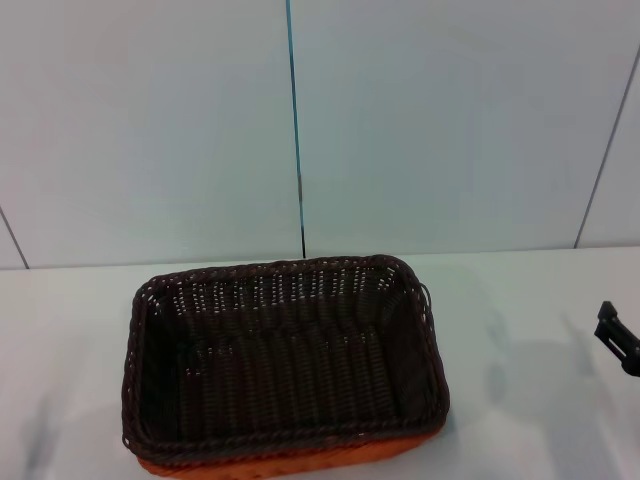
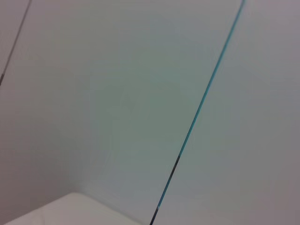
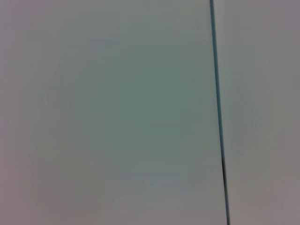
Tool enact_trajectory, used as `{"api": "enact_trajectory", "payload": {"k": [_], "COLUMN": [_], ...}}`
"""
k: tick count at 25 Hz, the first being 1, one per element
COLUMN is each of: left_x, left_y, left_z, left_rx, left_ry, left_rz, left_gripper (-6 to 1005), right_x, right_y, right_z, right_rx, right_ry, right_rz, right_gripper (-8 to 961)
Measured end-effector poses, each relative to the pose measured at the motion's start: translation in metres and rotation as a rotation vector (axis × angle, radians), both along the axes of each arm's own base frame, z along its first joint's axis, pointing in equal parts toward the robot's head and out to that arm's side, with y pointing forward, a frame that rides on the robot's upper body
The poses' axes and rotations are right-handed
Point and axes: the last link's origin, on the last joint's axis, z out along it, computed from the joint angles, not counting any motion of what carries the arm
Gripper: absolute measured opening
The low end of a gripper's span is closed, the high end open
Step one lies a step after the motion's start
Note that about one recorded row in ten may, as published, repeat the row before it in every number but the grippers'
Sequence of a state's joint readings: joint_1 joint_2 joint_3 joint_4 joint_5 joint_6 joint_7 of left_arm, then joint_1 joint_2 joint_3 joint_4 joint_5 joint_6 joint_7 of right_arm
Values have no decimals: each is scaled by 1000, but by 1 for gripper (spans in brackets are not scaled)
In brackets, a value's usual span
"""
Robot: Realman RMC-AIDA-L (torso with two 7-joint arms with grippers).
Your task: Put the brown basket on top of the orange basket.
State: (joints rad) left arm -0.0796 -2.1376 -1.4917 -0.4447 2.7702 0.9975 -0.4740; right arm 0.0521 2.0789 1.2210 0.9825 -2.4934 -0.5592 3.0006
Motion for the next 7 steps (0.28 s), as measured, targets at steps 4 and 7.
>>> {"api": "enact_trajectory", "payload": {"k": [4, 7], "left_x": [5, 6], "left_y": [-1, -2], "left_z": [1, -1], "left_rx": [7, 3], "left_ry": [-12, -17], "left_rz": [-39, -50], "left_gripper": [919, 919], "right_x": [-3, -4], "right_y": [-6, -7], "right_z": [0, -3], "right_rx": [25, 7], "right_ry": [9, 13], "right_rz": [22, 18], "right_gripper": [931, 931]}}
